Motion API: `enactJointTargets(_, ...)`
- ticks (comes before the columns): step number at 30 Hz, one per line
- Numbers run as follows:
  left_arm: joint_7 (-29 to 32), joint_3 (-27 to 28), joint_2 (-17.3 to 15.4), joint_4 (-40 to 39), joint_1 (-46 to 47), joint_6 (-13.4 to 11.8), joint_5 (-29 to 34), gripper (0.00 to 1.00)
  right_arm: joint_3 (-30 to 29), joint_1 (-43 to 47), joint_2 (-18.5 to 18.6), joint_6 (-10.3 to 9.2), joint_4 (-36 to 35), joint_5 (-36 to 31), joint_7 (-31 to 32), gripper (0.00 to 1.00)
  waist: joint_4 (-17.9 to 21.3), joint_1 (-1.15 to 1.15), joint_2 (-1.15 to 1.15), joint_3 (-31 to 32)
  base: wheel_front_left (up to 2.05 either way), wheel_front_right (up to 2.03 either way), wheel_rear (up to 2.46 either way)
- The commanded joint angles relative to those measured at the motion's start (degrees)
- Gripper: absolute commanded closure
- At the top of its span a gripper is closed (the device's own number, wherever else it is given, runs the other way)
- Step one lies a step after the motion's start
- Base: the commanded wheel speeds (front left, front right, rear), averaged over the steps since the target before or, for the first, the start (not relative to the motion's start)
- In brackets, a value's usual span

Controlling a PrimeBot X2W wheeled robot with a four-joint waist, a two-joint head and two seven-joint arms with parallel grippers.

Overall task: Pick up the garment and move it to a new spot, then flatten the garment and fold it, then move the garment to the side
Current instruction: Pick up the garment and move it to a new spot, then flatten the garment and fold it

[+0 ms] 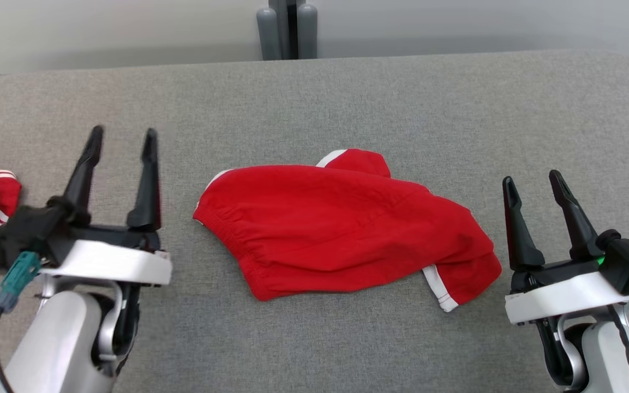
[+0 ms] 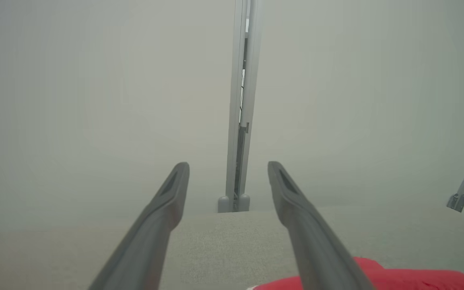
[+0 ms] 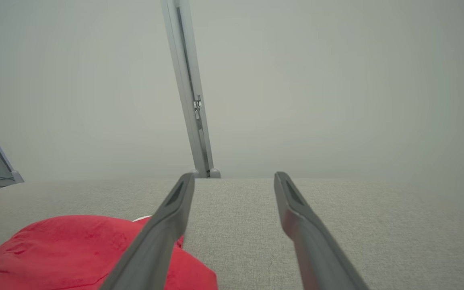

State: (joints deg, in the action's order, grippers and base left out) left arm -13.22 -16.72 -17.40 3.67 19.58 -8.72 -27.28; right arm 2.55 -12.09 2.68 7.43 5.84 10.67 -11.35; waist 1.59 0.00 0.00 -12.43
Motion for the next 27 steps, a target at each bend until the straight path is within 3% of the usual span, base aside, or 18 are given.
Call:
enactJointTargets(1, -0.4, 0.9, -1.0, -0.3, -1.9, -0.6, -0.1, 0.00, 0.2, 1.1, 0.4, 0.11, -0.2, -0.2, 0.3, 0.00, -0.1, 0.00, 0.00, 1.0, 0.00, 0.00, 0.00)
enactJointTargets(8, 0.6, 2.1, -3.2, -1.8, -8.0, -2.5, -0.2, 0.00, 0.3, 2.6, 0.4, 0.11, -0.6, -1.0, 1.1, 0.00, 0.3, 0.00, 0.00, 3.3, 0.00, 0.00, 0.00)
enactJointTargets(27, 3.1, -0.1, -3.9, -3.4, -16.7, -5.0, -0.2, 0.00, -1.5, 10.2, 0.4, 0.11, -1.9, 0.5, 3.2, 0.00, 0.2, 0.00, 0.00, 8.3, 0.00, 0.00, 0.00)
